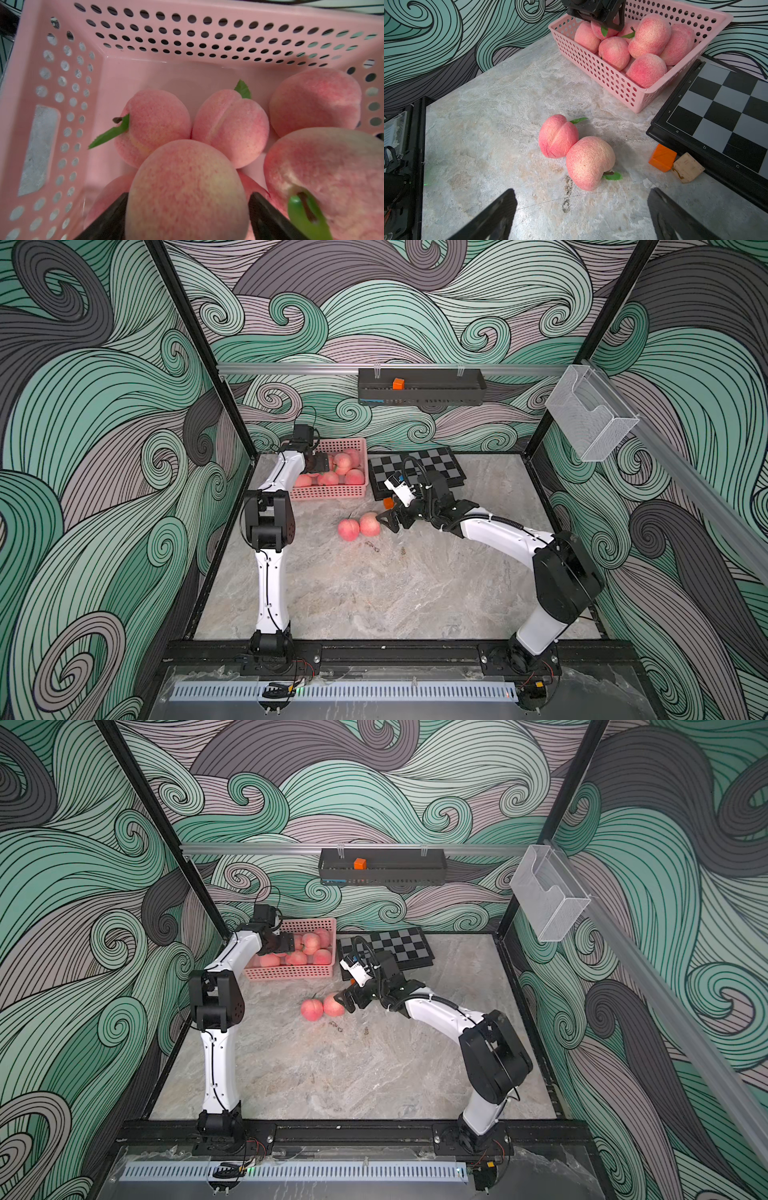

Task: Put the peaches into the basket
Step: Place the peach in the basket.

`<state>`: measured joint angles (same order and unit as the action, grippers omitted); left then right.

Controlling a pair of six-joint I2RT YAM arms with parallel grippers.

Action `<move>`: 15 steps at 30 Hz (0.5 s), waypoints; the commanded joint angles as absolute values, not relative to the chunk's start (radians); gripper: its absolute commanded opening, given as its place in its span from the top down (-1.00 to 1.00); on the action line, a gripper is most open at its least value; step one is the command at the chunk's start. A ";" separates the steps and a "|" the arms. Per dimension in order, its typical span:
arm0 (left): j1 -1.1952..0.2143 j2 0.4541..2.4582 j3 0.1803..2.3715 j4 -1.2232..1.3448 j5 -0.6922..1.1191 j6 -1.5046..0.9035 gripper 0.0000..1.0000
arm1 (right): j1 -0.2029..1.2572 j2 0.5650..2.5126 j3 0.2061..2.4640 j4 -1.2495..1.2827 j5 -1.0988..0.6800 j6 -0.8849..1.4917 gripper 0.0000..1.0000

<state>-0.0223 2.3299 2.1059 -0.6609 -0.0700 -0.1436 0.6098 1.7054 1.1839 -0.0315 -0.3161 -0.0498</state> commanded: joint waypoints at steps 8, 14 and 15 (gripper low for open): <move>-0.032 2.013 1.904 -0.727 -0.027 -0.214 -0.77 | 0.661 1.642 1.153 -0.055 -0.297 -0.072 -0.98; -0.080 1.845 1.746 -0.818 0.045 -0.241 -0.77 | 0.712 1.607 1.171 -0.099 -0.263 -0.058 -0.98; -0.089 1.813 1.719 -0.821 0.061 -0.243 -0.77 | 0.719 1.605 1.175 -0.108 -0.255 -0.055 -0.98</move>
<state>-0.0547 1.8832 1.7653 -0.7429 -0.0013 -0.2184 0.7029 1.6447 1.1584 -0.0719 -0.2779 -0.0463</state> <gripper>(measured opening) 0.885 0.988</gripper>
